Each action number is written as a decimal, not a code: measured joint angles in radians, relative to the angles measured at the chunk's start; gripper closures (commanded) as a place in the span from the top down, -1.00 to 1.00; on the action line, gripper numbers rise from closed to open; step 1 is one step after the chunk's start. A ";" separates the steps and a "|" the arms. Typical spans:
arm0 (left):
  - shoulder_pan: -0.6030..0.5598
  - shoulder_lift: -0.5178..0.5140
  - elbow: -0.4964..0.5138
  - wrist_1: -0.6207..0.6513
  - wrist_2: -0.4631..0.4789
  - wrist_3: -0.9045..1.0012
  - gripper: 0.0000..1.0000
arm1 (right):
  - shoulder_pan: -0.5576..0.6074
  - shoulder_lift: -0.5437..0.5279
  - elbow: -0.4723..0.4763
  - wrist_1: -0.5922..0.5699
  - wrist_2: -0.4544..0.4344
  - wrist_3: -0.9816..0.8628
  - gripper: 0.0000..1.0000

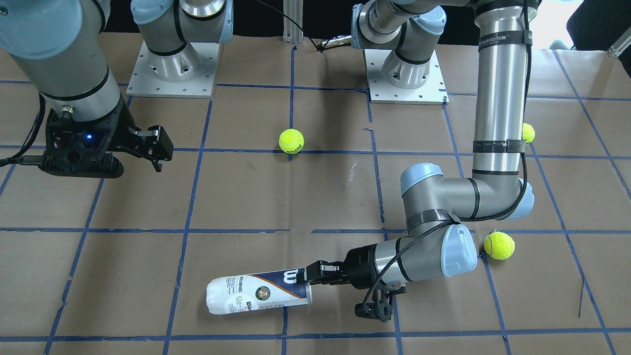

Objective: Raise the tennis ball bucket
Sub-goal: 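Reach the left gripper to the can's lid end while the right arm withdraws, then grip the lid end with the left gripper and tilt the can upright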

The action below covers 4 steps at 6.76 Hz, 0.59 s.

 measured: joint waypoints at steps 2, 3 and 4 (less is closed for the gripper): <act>-0.012 0.035 -0.002 0.001 -0.002 -0.039 -1.00 | 0.045 -0.008 0.005 -0.003 0.048 0.012 1.00; -0.018 0.067 0.001 0.000 0.002 -0.101 -1.00 | 0.043 -0.007 0.008 -0.005 0.077 0.010 1.00; -0.021 0.103 0.008 -0.004 0.009 -0.162 -1.00 | 0.027 -0.004 0.009 -0.006 0.089 0.004 1.00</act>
